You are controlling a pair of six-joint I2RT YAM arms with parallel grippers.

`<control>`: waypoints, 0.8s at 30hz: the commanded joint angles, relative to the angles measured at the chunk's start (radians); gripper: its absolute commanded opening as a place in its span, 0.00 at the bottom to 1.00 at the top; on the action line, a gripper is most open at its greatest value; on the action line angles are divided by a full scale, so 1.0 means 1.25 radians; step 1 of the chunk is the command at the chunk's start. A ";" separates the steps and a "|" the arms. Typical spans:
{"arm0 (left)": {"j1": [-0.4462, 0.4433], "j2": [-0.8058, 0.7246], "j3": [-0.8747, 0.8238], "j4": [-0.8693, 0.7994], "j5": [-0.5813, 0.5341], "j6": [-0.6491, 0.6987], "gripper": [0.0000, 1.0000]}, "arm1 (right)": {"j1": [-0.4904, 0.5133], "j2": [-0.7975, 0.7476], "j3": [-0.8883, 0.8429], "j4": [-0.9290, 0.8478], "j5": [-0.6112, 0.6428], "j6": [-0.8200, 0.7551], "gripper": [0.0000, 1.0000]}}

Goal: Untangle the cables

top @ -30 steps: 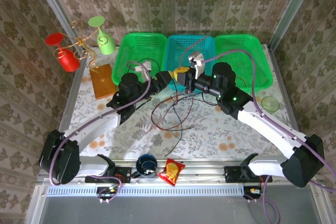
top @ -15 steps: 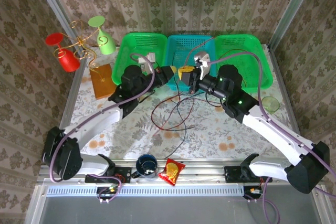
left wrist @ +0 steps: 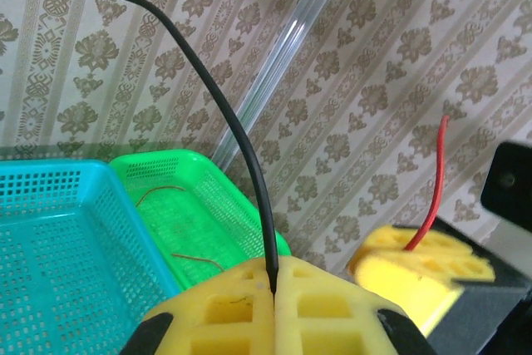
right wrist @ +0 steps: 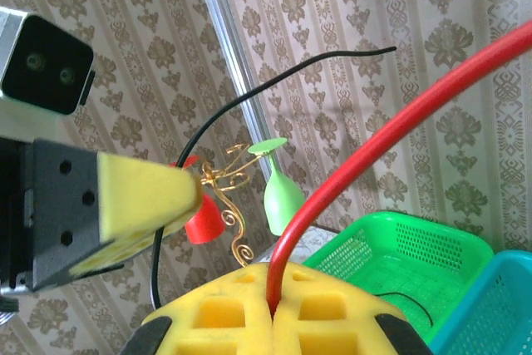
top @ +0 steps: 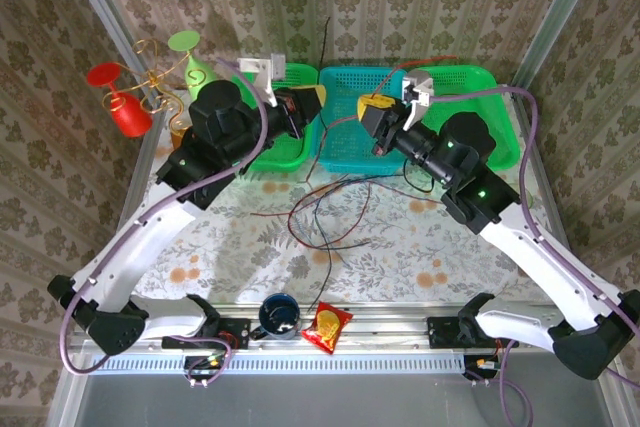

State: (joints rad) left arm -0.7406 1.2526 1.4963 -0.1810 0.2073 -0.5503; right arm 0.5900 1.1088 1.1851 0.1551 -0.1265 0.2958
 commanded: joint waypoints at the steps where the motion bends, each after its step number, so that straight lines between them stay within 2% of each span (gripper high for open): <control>1: -0.017 -0.028 -0.003 -0.076 -0.070 0.086 0.00 | 0.004 -0.027 0.013 0.021 0.055 0.032 0.00; 7: -0.040 -0.076 -0.092 -0.040 -0.137 0.130 0.00 | 0.002 -0.091 -0.053 -0.022 0.256 0.028 0.00; 11: -0.058 -0.132 -0.169 0.013 -0.183 0.166 0.00 | -0.001 -0.138 -0.096 -0.045 0.348 0.027 0.00; 16: -0.056 -0.213 -0.261 0.052 -0.357 0.140 0.00 | -0.008 -0.180 -0.127 -0.089 0.449 0.039 0.00; 19: -0.054 -0.255 -0.311 0.084 -0.432 0.149 0.00 | -0.014 -0.209 -0.146 -0.117 0.536 0.053 0.00; 24: -0.054 -0.298 -0.345 0.086 -0.492 0.192 0.00 | -0.041 -0.262 -0.189 -0.136 0.635 0.062 0.00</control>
State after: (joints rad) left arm -0.8120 0.9092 1.0817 -0.1146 -0.2924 -0.3622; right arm 0.5606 0.8223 0.9646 0.0036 0.5026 0.3515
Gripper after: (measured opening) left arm 0.043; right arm 0.066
